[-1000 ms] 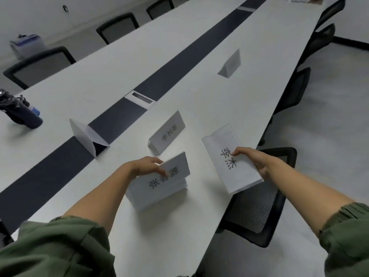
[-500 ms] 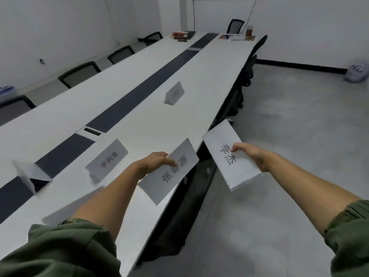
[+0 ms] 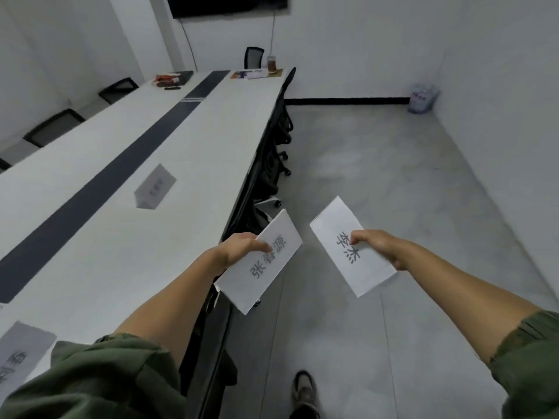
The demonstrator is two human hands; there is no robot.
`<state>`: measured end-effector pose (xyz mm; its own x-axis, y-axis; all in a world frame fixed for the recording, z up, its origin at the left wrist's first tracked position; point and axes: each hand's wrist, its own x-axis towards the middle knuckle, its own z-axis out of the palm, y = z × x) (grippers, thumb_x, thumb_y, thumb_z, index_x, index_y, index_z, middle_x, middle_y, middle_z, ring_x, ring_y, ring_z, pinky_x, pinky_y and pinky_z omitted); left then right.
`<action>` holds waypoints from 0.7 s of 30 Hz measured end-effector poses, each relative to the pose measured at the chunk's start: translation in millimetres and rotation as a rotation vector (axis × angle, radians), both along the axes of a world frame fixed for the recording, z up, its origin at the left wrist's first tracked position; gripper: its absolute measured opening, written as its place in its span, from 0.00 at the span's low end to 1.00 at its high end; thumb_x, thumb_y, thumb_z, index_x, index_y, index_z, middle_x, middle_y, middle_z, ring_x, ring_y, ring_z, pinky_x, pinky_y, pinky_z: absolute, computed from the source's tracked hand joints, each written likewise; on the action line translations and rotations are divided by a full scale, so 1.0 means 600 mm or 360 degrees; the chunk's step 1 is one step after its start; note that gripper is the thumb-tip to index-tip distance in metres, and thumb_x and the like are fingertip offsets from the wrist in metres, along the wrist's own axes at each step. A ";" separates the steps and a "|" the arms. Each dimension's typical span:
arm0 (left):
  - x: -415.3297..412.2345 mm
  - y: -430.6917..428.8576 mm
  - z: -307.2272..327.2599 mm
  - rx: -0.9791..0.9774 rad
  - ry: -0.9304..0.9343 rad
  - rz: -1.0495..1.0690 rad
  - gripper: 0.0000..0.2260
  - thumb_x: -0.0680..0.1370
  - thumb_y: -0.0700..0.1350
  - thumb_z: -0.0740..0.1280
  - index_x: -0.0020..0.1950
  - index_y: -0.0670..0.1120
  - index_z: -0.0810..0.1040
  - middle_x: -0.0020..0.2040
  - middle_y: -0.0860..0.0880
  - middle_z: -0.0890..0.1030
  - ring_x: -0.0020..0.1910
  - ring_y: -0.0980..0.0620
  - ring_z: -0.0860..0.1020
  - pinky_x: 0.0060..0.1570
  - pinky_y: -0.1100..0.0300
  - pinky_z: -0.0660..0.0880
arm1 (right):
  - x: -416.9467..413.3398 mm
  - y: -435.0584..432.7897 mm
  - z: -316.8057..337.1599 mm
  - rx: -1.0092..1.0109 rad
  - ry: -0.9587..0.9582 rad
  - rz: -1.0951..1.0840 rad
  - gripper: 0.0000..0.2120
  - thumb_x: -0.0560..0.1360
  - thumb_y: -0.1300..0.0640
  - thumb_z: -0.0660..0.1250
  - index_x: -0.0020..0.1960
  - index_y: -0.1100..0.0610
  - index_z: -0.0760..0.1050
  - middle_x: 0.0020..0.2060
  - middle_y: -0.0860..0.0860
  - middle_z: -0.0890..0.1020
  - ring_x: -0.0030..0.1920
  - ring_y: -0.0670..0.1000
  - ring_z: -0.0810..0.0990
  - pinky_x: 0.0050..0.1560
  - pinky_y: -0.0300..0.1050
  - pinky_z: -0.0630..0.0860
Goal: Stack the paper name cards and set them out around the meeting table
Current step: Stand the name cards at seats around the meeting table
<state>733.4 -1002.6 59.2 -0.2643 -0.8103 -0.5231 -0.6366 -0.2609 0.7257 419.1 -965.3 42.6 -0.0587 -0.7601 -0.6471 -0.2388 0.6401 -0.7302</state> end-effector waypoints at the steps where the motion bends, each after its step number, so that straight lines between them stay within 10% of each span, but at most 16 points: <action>1: -0.023 -0.032 -0.007 -0.0004 0.0011 -0.0024 0.12 0.69 0.53 0.71 0.46 0.48 0.78 0.49 0.43 0.83 0.44 0.44 0.83 0.46 0.52 0.79 | -0.022 -0.024 -0.005 -0.0016 0.0005 -0.0026 0.14 0.68 0.54 0.67 0.50 0.61 0.78 0.40 0.61 0.84 0.35 0.59 0.82 0.38 0.45 0.78; 6: -0.141 -0.217 -0.007 0.0000 -0.0017 -0.0141 0.07 0.75 0.48 0.70 0.45 0.46 0.77 0.47 0.43 0.82 0.40 0.47 0.81 0.36 0.59 0.75 | -0.135 -0.163 0.010 -0.0091 0.0108 -0.0189 0.12 0.70 0.55 0.67 0.50 0.61 0.77 0.39 0.61 0.83 0.34 0.59 0.81 0.37 0.44 0.77; 21: -0.552 -0.652 -0.020 0.0072 -0.0021 -0.0361 0.10 0.73 0.52 0.70 0.45 0.46 0.78 0.51 0.41 0.80 0.46 0.42 0.80 0.47 0.52 0.77 | -0.506 -0.512 -0.035 -0.0102 0.0160 -0.0478 0.09 0.72 0.57 0.67 0.49 0.60 0.78 0.37 0.59 0.84 0.35 0.59 0.82 0.37 0.45 0.78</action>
<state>402.0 -1394.1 47.5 -0.4299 -0.7067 -0.5619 -0.6920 -0.1419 0.7078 115.5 -1272.3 21.7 -0.3479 -0.7383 -0.5779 -0.1195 0.6462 -0.7537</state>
